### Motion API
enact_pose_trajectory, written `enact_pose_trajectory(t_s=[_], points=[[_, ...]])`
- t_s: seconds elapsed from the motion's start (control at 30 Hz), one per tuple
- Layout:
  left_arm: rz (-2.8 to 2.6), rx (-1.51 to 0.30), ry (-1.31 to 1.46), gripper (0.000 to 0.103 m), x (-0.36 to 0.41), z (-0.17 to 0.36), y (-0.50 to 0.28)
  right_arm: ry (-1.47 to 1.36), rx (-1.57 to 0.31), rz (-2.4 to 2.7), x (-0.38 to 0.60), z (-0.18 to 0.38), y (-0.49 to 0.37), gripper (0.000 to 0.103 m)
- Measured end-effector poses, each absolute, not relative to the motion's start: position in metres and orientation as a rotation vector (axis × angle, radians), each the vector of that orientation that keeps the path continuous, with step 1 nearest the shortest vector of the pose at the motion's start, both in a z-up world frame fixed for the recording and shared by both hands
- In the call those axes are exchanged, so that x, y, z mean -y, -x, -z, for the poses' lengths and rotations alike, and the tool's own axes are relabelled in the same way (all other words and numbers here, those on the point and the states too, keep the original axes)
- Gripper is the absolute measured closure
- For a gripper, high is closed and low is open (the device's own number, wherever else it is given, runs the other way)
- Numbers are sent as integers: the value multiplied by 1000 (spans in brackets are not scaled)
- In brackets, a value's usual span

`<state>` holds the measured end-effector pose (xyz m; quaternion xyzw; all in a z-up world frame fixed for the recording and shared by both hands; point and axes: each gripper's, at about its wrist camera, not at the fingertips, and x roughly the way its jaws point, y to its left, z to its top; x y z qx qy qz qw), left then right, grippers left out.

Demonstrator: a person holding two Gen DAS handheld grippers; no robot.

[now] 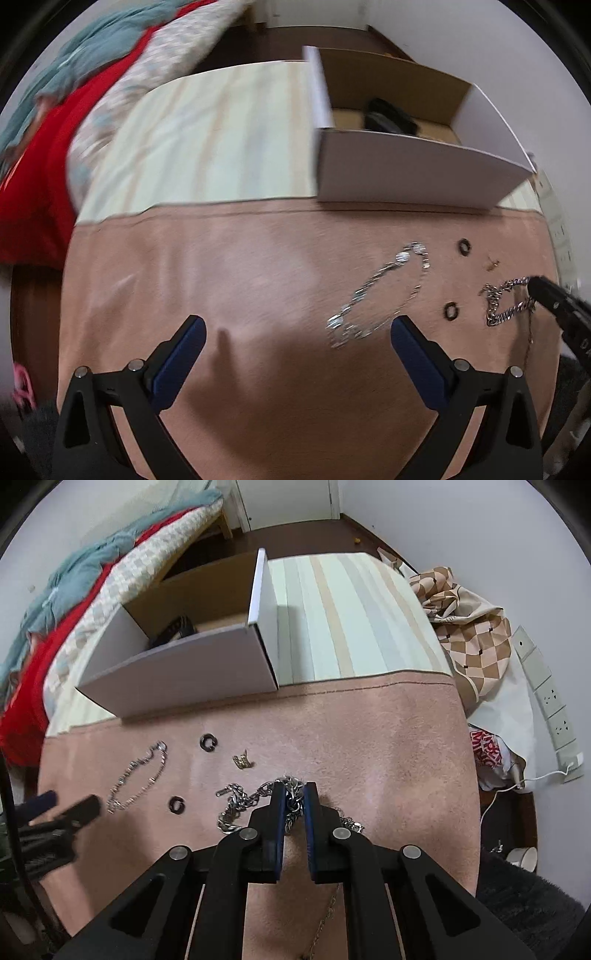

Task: Organize jewelry
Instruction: 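Grasp the chunky silver chain bracelet with the right tool while the left grasps the thin silver chain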

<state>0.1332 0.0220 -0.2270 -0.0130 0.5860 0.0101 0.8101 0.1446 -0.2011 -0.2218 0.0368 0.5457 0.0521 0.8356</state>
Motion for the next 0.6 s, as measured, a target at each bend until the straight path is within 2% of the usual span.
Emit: enact_pose_trajectory(t_s=[0.07,0.13,0.2,0.3,0.37,0.43,0.47,0.6], points=[[12,-1268,8,5,-13,232,-140,-80,-1152,-113,201,218,-144,93],[32,-1283,-20,23,-4,238,-146,-82,-1151,-109,203,217,-145,93],[59,-1274,-33,27,2,239,-150,-85,-1153,-104,203,218,-145,93],[107,-1246,-65,42,13,236,-153,-94,-1160,-97,205,221,-144,93],[146,-1230,-90,59,18,235,-154,-100,-1165,-94,206,222,-144,93],[183,-1228,-111,93,23,232,-156,-103,-1166,-91,207,222,-145,93],[197,-1238,-106,99,24,232,-157,-105,-1164,-91,207,222,-145,93],[208,-1252,-60,100,23,229,-157,-112,-1154,-95,206,218,-145,93]])
